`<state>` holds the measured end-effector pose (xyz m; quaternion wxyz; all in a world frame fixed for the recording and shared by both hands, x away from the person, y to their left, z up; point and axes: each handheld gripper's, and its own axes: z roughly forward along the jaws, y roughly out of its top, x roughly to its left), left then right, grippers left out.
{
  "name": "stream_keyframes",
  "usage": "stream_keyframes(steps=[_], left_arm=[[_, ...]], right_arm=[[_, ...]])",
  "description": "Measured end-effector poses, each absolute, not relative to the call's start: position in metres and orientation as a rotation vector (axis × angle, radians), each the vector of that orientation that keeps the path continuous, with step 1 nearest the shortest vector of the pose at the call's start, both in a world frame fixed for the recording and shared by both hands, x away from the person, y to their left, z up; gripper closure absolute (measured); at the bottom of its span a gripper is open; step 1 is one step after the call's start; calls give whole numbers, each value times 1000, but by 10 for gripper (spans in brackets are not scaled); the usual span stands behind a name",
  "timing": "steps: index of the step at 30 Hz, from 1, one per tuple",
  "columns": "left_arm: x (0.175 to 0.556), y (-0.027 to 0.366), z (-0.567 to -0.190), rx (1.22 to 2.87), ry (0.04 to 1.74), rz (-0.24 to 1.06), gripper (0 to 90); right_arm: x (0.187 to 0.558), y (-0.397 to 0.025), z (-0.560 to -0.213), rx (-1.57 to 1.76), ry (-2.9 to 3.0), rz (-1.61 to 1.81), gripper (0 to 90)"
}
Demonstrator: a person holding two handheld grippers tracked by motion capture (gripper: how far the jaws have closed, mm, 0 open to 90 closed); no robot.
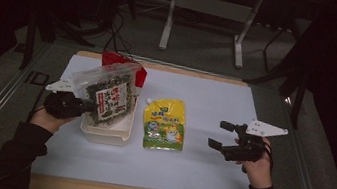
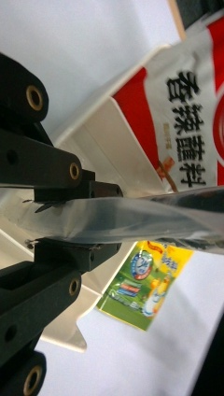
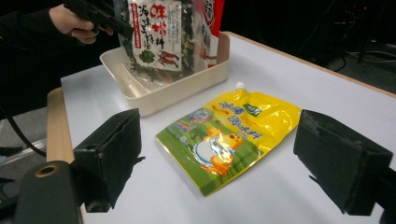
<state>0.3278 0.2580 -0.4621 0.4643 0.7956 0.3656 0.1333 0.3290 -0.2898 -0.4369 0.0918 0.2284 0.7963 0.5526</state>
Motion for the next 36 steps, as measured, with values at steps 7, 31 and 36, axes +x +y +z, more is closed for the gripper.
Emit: stream_keyframes(steps=[7,31,36], left_arm=[[333,270,-471,1881,935,303,753],[322,264,-465,1819,1098,531,192],[310,259,-460,1820,1081,553,57]], right_arm=[[329,-288,-438,674,2370,1639,149],[327,-284,-435,645,2396,1612,137],[327,-283,-436,639,2407,1622,137]])
